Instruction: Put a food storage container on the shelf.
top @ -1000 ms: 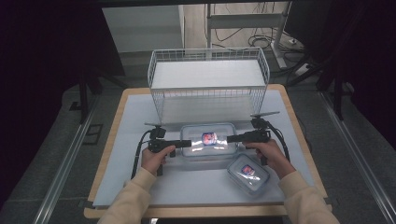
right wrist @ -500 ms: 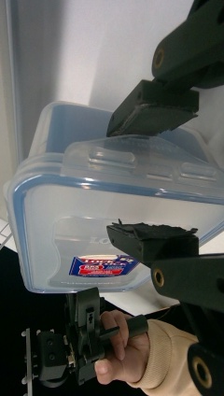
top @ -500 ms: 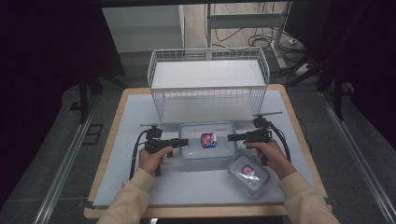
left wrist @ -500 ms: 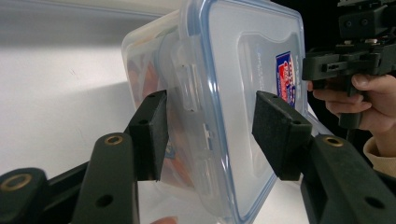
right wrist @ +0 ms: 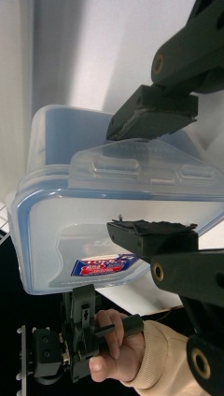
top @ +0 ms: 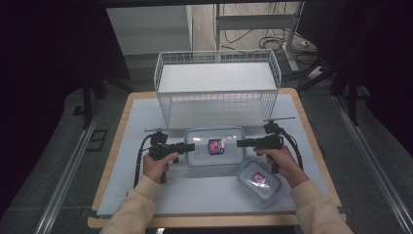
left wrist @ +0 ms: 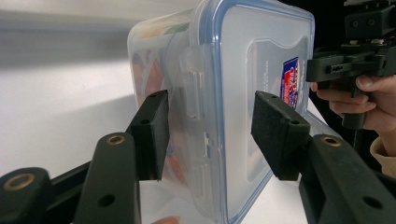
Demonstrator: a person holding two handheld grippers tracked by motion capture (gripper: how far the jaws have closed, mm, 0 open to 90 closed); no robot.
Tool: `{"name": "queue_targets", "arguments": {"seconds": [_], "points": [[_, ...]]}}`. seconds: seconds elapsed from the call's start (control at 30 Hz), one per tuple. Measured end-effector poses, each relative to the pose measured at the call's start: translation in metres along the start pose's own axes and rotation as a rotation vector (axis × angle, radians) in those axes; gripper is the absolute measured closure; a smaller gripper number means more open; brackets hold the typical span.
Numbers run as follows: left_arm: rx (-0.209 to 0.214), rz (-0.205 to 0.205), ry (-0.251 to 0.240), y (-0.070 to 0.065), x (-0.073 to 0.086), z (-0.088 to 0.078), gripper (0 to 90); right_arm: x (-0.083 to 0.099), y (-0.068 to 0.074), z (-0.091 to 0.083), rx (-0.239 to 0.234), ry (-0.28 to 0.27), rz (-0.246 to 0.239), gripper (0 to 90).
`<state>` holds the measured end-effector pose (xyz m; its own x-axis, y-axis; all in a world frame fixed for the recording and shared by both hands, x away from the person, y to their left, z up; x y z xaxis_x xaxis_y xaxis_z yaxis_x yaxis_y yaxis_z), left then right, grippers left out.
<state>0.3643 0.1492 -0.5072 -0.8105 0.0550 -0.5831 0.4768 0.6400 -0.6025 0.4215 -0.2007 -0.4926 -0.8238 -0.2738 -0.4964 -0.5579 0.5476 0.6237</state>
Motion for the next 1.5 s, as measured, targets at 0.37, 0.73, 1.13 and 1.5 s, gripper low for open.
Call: {"name": "queue_targets", "arguments": {"seconds": [0.37,0.73,1.13,1.5], "points": [[-0.011,0.065,-0.029,-0.016,-0.008,-0.012,48.6,-0.007,0.017,-0.015,0.026,-0.037,-0.084,49.6],[-0.022,0.109,-0.052,-0.029,-0.021,-0.023,49.2,-0.014,0.028,-0.028,0.022,-0.078,-0.122,49.5],[-0.029,0.166,-0.080,-0.050,-0.041,-0.040,49.2,-0.026,0.048,-0.048,0.031,-0.127,-0.161,49.4],[-0.039,0.216,-0.110,-0.072,-0.068,-0.058,49.2,-0.047,0.069,-0.072,0.036,-0.178,-0.200,49.5]]}}
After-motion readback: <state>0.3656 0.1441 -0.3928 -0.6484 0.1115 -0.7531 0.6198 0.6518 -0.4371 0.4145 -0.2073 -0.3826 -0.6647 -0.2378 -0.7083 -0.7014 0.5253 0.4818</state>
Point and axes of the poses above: each handheld gripper's, and its own axes: z roughly forward along the jaws, x roughly out of its underside, y roughly to its left, the point moved 2 cm from there along z, roughly forward along the jaws, and after that the axes turned 9 degrees about y, right-handed, at the moved point
